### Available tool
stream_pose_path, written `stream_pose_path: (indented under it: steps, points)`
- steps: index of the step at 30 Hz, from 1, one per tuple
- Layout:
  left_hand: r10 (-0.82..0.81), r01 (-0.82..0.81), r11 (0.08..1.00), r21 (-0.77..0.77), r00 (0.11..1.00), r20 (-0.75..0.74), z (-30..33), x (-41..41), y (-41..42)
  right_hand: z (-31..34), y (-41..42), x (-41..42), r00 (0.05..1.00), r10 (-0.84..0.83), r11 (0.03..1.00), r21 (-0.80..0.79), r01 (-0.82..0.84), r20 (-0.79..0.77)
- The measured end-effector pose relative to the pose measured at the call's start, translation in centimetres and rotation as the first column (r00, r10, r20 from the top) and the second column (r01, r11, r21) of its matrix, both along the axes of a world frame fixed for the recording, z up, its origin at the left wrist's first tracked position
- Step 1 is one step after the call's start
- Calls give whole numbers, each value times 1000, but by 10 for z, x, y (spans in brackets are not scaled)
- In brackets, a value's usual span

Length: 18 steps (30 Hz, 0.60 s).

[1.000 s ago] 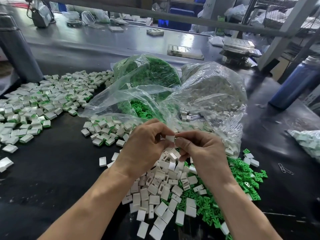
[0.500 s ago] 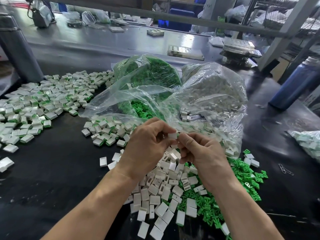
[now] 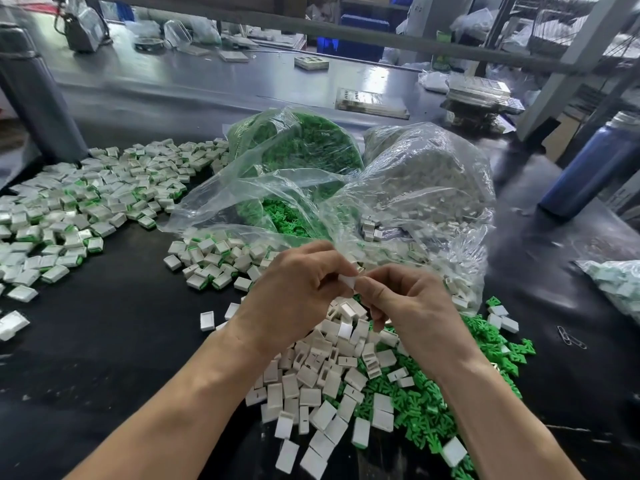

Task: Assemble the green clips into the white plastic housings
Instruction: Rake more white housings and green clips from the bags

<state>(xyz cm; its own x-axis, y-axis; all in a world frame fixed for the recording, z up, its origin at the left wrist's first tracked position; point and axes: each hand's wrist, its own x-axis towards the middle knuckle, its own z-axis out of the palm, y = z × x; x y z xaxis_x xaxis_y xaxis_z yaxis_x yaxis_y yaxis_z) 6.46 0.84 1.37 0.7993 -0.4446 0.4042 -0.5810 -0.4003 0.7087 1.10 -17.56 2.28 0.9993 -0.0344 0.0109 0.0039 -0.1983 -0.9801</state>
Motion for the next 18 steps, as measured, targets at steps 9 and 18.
stream_pose_path:
  steps: [9,18]
  points:
    - [53,-70,989,-132,990,-130,-12,-1,-11,-6,7,1,988,-136,990,38,133,73]
    - [-21,-33,982,-185,958,-284,-8,3,-6,-7,4,2,966,-154,984,-57,169,206]
